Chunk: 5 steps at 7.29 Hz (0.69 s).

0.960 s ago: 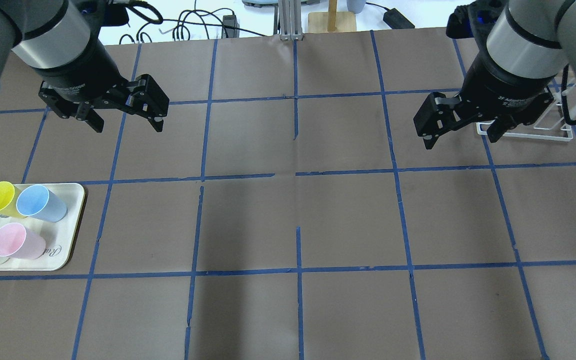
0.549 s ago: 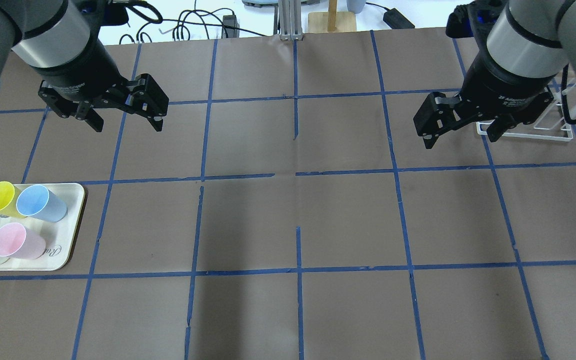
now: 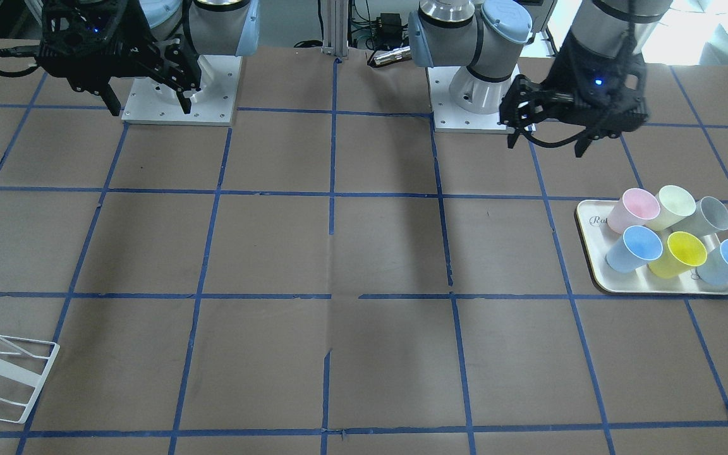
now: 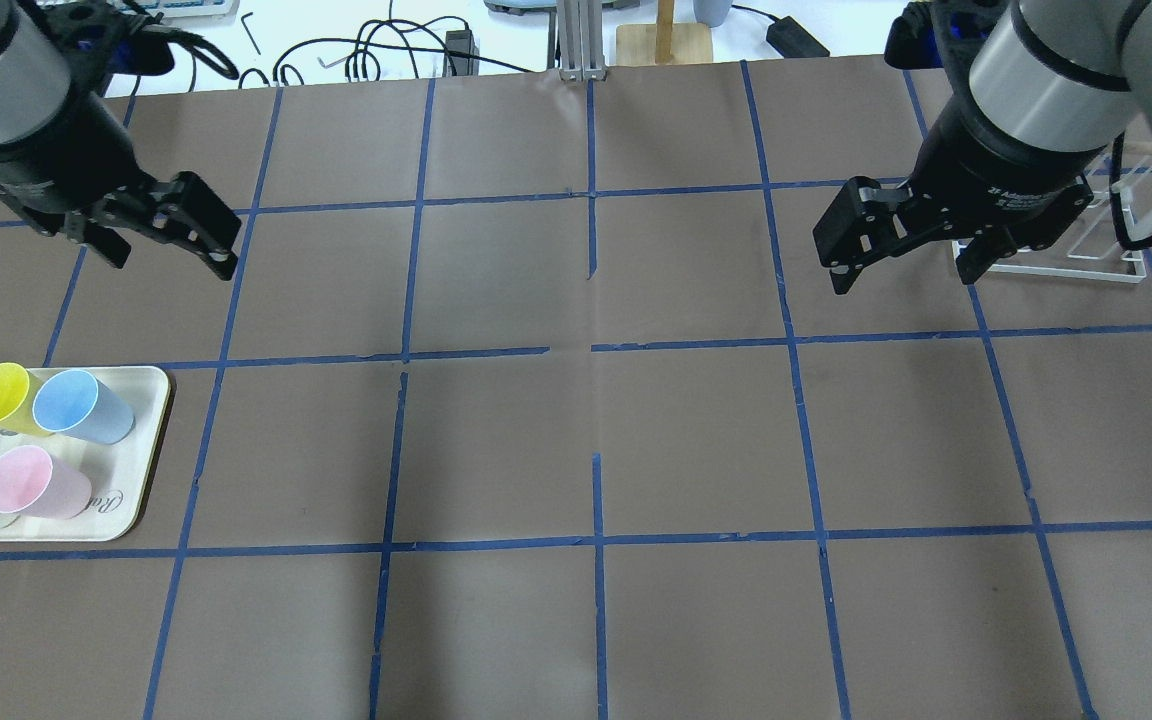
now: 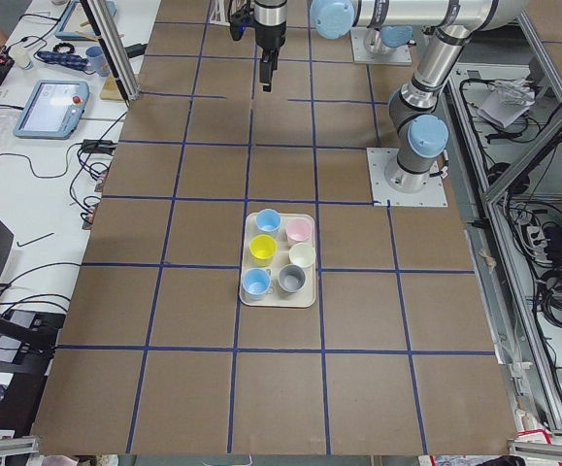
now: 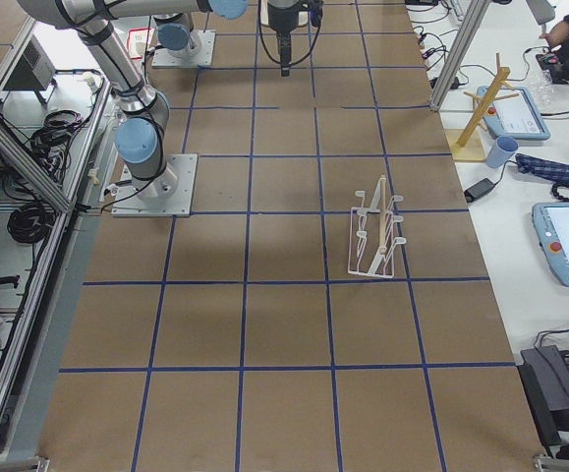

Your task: Transfer IKEA cup to right arm and place on rack

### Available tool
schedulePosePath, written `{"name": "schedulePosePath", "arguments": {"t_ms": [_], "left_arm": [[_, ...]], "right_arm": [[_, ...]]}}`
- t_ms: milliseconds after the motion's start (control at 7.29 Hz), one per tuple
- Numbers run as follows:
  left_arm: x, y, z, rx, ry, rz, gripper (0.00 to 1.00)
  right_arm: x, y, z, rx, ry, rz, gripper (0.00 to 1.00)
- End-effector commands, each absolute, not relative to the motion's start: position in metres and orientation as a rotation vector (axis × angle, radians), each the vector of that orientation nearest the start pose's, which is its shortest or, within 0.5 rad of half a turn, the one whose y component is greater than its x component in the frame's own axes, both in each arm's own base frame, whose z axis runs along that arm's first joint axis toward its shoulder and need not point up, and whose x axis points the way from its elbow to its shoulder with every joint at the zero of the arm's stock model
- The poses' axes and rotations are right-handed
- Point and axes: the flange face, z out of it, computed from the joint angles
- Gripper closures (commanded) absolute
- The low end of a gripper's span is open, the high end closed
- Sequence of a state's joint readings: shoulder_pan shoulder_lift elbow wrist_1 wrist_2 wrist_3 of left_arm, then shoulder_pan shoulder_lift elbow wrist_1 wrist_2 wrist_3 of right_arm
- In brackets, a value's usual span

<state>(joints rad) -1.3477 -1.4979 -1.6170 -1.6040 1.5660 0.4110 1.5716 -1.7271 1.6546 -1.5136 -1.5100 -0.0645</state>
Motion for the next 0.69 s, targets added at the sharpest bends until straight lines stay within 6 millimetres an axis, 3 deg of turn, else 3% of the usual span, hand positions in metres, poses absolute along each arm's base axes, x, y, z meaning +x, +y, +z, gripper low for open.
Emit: {"name": "schedulePosePath", "arguments": {"t_ms": [0, 137, 274, 549], "left_arm": [[0.081, -0.484, 0.466, 0.463, 3.172, 0.048, 0.0], [0.125, -0.492, 0.448, 0.6, 3.183, -0.006, 0.0], [0.167, -0.502, 0.416, 0.732, 3.181, 0.009, 0.0], [0.197, -0.535, 0.368, 0.817, 3.114, -0.032, 0.0]], "right_arm": [[0.147, -0.437, 0.498, -0.164, 2.989, 0.003, 0.0], [0.158, -0.456, 0.486, -0.171, 2.872, -0.002, 0.0], [0.167, -0.465, 0.491, -0.173, 2.768, -0.081, 0.0], [0.182, -0.469, 0.507, -0.127, 2.493, -0.114, 0.0]]}}
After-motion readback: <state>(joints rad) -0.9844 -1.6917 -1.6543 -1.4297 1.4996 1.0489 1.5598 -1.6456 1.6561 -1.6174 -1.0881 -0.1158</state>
